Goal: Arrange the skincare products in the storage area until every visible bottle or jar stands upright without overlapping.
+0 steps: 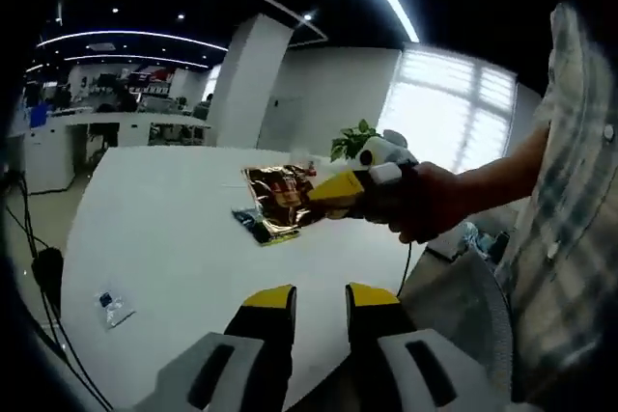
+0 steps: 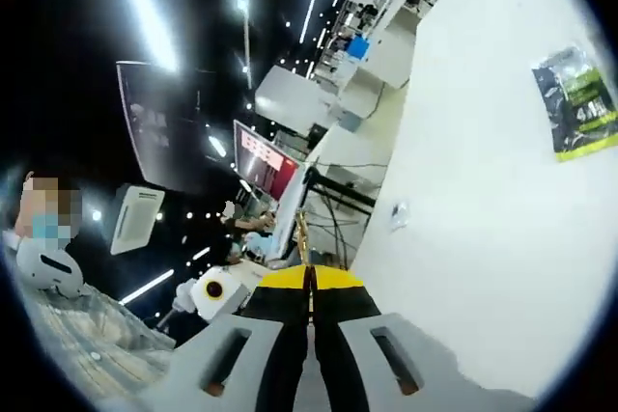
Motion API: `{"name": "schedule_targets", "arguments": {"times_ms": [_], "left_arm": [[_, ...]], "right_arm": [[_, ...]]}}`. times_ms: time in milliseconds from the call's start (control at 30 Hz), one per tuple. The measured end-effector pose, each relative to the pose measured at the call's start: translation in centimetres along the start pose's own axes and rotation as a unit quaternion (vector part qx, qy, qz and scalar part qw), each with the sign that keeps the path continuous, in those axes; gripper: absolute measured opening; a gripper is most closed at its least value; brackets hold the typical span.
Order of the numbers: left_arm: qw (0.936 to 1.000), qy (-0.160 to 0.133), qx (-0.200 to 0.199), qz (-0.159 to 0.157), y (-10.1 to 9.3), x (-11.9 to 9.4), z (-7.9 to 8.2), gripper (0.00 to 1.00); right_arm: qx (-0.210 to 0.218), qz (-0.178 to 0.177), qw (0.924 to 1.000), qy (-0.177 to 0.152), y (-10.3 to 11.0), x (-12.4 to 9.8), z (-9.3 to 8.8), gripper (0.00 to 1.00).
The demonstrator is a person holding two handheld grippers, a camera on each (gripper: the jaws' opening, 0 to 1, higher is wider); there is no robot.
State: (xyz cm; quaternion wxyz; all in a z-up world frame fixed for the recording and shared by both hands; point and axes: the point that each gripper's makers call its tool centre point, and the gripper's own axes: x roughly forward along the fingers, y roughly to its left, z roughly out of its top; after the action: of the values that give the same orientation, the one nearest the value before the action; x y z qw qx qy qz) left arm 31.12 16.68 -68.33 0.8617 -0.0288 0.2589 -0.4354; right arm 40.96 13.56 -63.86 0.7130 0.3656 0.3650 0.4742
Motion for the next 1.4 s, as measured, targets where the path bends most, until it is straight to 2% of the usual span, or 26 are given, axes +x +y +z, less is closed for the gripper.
{"name": "schedule_targets", "arguments": {"times_ms": [67,167,333,533,933,1167,1400], "left_arm": [[0.9999,0.010,0.010,-0.003,-0.3,0.3,-0.5,0.20],[0.9999,0.005,0.005,0.011,0.4,0.0,-0.3,0.20],[0.9994,0.008,0.001,0.033,1.5,-0.1,-0.5,0.19],[0.9991,0.022,0.002,0.038,1.7,0.1,-1.0,0.19],[0.9979,0.027,-0.001,0.059,2.6,0.0,-1.2,0.19],[0.9970,0.042,-0.002,0.065,2.9,0.1,-1.8,0.19],[0.9967,0.046,-0.002,0.067,3.0,0.2,-1.9,0.18]], "right_arm": [[0.000,-0.008,1.0000,0.002,-0.5,0.2,0.6,0.00],[-0.001,-0.026,0.9997,0.003,-1.6,0.6,1.8,0.00],[-0.022,-0.068,0.9968,0.035,-4.0,1.3,2.6,0.00],[-0.027,-0.100,0.9928,0.060,-5.9,2.0,2.8,0.00],[-0.022,-0.157,0.9832,0.089,-10.5,2.7,3.7,0.00],[-0.023,-0.180,0.9777,0.105,-12.7,3.0,4.2,0.00],[-0.028,-0.198,0.9732,0.114,-14.2,2.8,4.7,0.00]]}}
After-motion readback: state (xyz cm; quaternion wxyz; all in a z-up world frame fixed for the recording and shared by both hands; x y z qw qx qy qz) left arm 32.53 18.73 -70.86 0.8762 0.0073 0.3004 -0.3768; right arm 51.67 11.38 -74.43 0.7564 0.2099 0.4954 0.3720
